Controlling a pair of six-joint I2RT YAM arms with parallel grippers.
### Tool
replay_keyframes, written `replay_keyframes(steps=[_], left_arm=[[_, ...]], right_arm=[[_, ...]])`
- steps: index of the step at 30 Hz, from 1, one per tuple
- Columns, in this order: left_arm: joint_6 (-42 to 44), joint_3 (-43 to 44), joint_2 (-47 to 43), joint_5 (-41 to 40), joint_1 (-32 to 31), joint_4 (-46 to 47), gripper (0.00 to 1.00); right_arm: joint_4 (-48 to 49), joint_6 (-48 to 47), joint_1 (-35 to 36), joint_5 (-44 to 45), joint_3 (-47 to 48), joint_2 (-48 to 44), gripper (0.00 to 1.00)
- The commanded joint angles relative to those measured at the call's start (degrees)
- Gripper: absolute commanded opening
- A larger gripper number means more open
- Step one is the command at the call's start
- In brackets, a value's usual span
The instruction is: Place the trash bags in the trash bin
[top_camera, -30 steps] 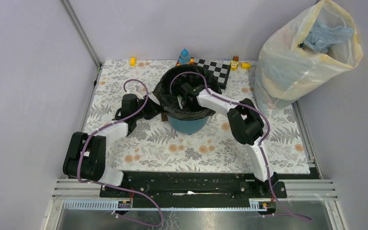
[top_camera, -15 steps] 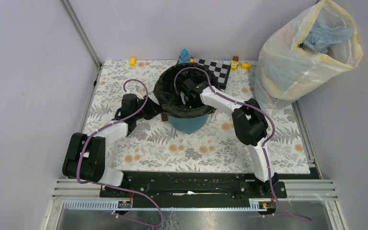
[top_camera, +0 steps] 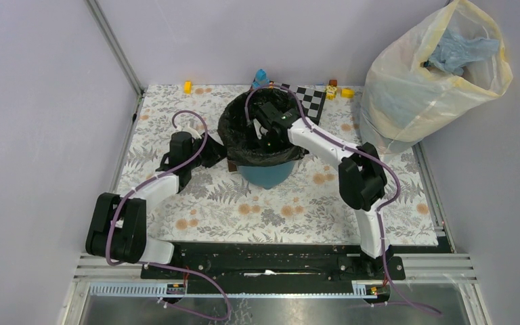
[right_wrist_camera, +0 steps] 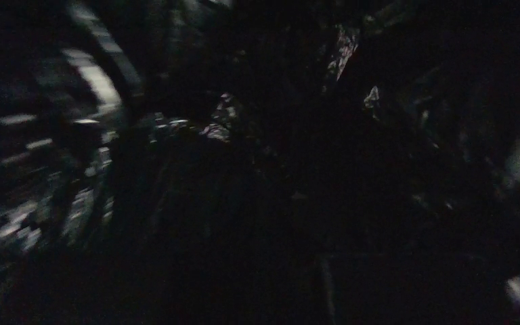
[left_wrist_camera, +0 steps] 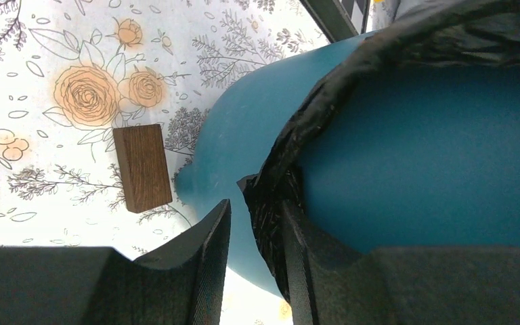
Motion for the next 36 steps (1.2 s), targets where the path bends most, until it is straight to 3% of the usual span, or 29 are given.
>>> replay_keyframes(steps=[1, 13, 21, 26, 31, 33, 36], left_arm=[[1.12, -0.07, -3.22, -0.49, -0.25, 0.94, 0.37], [3.89, -2.24, -11.49, -4.66, -0.22, -2.62, 0.40], [4.32, -4.97, -18.24, -5.24, -0.25, -4.93, 0.45], [5.16, -6.74, -24.47, -6.46, -0.25, -7.21, 0.48], [5.42, -8.21, -29.01, -5.51, -0.54, -9.56, 0.51], [5.80, -9.23, -30.23, -5.06, -0.91, -9.62, 0.53], [5.90, -10.56, -31.90, -4.94, -1.49, -9.63, 0.53]], right_arm=[[-1.94, 0.49, 0.98, 1.18, 4.84, -5.27, 0.20], [-3.11, 1.37, 0.93, 11.16, 20.88, -12.22, 0.25], [5.84, -0.46, 0.66, 21.66, 15.49, -25.79, 0.29], [14.68, 1.48, 0.32, 29.01, 2.87, -36.72, 0.32], [15.63, 5.68, -0.90, 35.67, -9.51, -44.74, 0.69], [17.65, 6.75, -1.34, 35.72, -16.24, -49.41, 0.77], [20.85, 7.27, -1.47, 33.51, -25.44, -55.75, 0.82]])
